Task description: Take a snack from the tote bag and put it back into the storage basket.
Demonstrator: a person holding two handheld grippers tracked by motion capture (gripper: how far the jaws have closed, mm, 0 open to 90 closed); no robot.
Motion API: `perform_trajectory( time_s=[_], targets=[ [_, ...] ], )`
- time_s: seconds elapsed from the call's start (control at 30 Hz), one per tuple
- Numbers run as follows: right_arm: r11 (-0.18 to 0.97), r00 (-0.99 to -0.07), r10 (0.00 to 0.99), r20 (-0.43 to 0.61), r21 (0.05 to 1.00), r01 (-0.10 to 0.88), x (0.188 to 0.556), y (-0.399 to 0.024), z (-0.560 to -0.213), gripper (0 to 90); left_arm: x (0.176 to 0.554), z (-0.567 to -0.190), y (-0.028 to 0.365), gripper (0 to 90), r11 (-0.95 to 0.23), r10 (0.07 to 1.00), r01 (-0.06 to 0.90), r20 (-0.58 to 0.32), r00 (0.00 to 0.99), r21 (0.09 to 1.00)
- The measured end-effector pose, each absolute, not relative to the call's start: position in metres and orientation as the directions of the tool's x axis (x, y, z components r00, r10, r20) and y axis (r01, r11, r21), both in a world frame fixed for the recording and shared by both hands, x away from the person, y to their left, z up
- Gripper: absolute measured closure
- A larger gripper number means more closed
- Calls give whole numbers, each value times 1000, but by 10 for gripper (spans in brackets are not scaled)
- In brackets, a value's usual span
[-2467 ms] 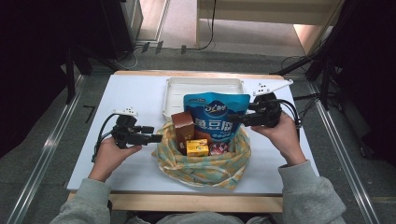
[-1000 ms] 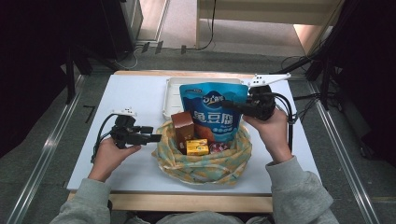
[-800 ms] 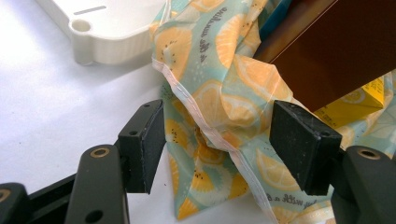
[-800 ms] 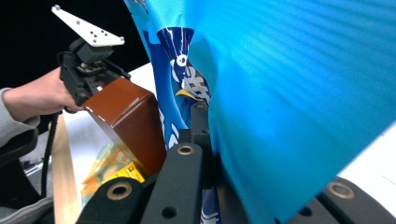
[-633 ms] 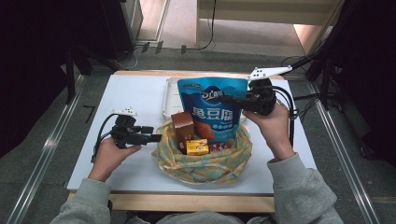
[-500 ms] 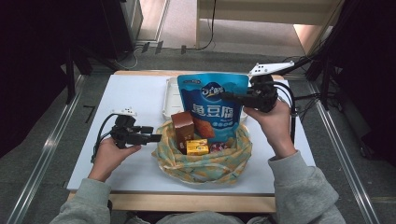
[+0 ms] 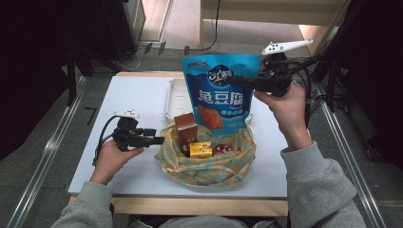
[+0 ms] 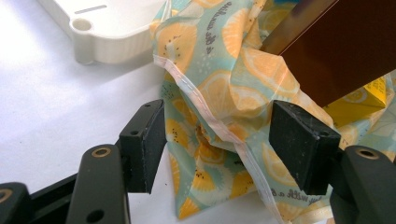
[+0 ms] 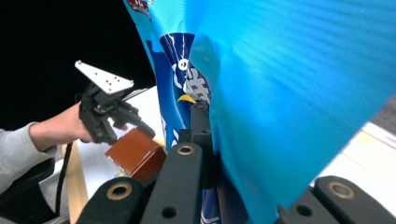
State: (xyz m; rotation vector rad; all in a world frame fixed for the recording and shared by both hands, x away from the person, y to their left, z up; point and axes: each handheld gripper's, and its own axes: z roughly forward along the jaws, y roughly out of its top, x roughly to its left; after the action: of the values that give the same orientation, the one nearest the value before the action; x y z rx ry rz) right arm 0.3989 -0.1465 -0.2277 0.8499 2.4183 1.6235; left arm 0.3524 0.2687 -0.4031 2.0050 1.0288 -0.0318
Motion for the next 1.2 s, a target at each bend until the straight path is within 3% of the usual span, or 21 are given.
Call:
perform_trajectory(
  time_s=[0.5, 1.2],
  targets=[
    [246, -817, 552, 166, 904, 349, 423, -160, -183, 900, 353, -403, 270, 377, -282, 653, 676, -380, 656, 681],
    [218, -702, 688, 186, 869, 444, 497, -161, -262, 900, 354, -405, 272, 380, -286, 652, 680, -383, 654, 675]
  ],
)
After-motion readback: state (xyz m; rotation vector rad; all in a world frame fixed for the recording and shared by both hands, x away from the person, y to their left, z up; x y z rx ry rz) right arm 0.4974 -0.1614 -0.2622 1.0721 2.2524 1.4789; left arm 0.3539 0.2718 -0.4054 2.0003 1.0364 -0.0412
